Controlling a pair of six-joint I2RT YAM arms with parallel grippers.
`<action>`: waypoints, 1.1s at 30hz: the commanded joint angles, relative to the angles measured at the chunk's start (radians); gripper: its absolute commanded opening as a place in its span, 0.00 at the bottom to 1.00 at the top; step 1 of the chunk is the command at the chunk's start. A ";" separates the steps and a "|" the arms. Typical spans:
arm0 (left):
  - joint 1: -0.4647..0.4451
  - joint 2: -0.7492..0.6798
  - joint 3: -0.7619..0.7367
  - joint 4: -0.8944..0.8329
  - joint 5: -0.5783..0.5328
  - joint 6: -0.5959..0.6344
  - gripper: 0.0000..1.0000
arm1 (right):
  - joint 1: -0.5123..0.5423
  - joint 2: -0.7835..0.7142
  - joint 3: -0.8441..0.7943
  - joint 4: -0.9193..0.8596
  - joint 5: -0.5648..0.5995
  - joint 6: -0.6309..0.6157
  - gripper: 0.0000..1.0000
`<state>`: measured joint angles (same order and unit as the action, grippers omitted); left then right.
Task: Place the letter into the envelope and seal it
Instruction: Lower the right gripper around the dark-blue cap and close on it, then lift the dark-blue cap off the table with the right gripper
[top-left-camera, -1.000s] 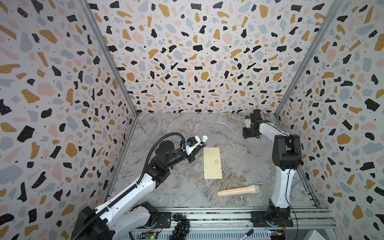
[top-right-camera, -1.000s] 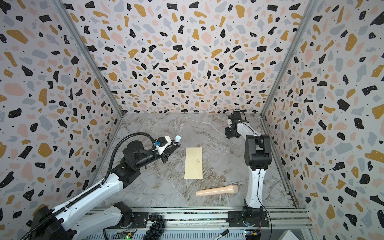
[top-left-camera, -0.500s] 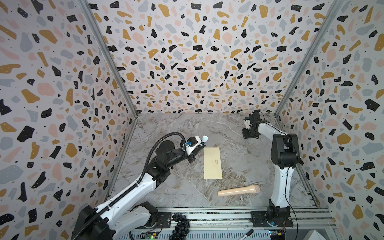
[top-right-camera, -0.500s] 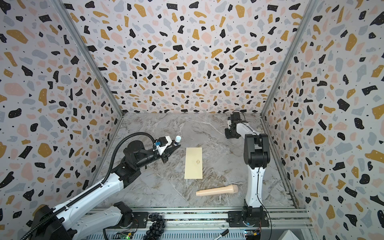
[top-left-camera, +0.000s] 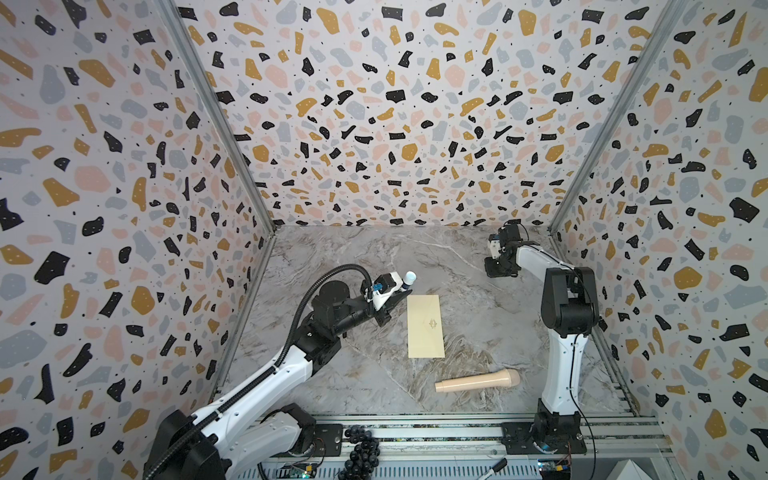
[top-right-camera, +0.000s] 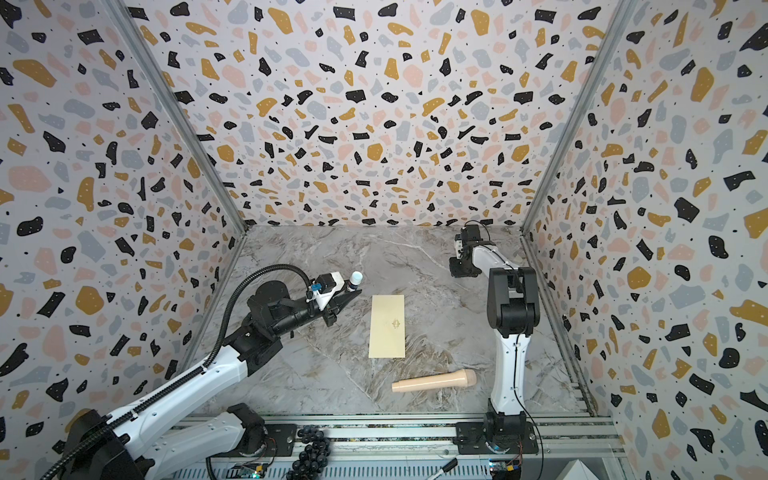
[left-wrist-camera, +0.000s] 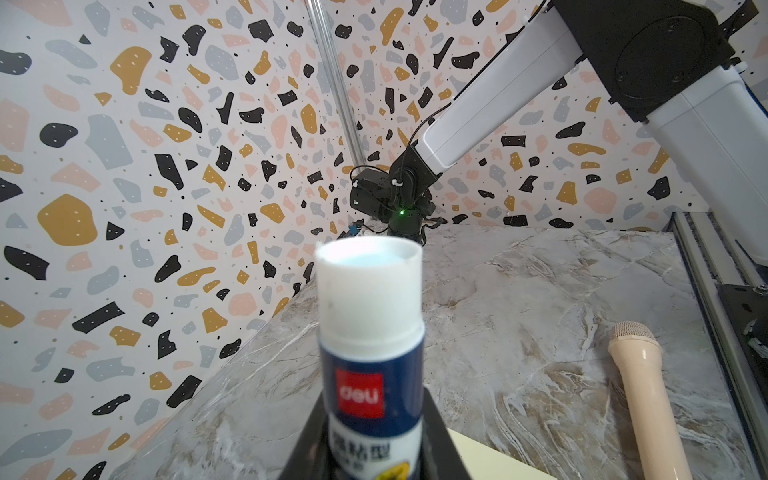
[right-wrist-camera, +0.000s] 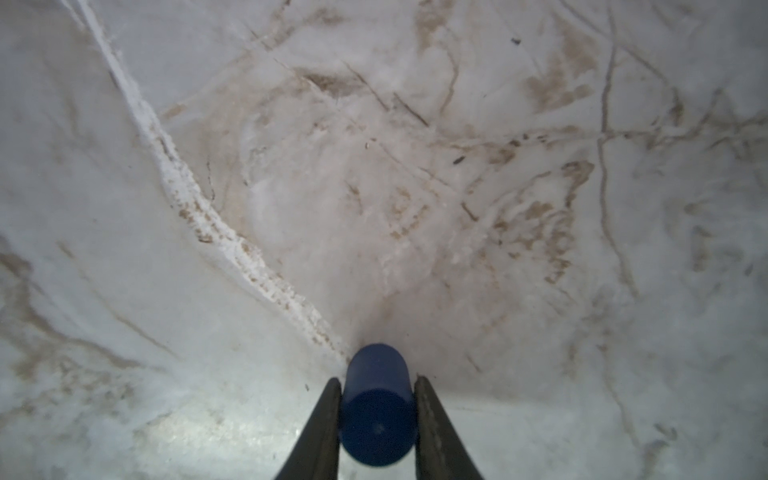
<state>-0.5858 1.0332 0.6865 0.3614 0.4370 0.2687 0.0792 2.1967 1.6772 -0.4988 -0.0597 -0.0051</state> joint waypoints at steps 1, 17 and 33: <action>-0.003 0.002 0.010 0.054 0.016 -0.008 0.00 | -0.004 0.003 0.038 -0.028 -0.007 -0.001 0.29; -0.003 0.003 0.010 0.053 0.017 -0.008 0.00 | -0.001 -0.016 0.037 -0.014 -0.011 0.005 0.35; -0.003 0.010 0.013 0.051 0.023 -0.010 0.00 | 0.000 -0.010 0.037 -0.002 0.002 0.003 0.27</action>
<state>-0.5858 1.0431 0.6865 0.3611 0.4381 0.2687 0.0795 2.1967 1.6787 -0.4988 -0.0601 -0.0051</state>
